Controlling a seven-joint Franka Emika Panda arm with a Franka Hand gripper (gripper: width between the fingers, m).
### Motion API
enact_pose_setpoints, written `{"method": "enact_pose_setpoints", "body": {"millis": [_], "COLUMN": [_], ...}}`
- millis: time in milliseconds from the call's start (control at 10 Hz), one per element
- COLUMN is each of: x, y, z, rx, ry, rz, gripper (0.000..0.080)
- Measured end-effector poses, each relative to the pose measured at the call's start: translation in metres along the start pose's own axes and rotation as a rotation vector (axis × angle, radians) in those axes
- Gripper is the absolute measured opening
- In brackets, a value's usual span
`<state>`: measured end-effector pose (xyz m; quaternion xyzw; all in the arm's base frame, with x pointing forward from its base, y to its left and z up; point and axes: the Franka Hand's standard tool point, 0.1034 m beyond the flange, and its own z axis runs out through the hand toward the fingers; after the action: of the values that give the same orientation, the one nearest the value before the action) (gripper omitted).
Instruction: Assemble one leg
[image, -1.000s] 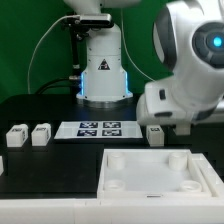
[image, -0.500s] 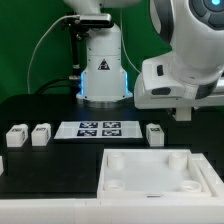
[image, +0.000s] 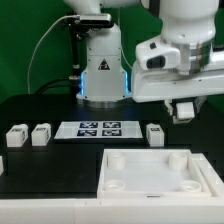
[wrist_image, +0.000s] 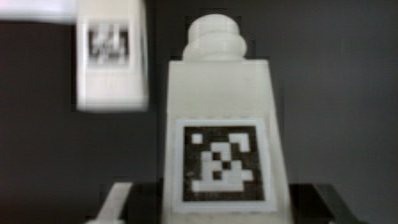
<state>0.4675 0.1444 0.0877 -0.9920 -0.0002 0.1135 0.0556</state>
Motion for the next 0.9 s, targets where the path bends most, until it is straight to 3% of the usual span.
{"method": "enact_pose_setpoints", "body": {"millis": [200,400,500,600,900], "x": [0.034,0.063,0.064,0.057,0.061], "y": [0.003,0.008,0.009,0.011,0.016], "z": [-0.022,-0.046,-0.045,-0.039,-0.034], "rx": [0.013,0.009,0.007,0.005,-0.006], "ry": [0.226,0.387,0.460,0.426,0.448], "rz": [-0.053,-0.119,-0.121,-0.120,-0.153], "gripper": [0.0294,0.0294,0.0294,0.0294,0.0294]}}
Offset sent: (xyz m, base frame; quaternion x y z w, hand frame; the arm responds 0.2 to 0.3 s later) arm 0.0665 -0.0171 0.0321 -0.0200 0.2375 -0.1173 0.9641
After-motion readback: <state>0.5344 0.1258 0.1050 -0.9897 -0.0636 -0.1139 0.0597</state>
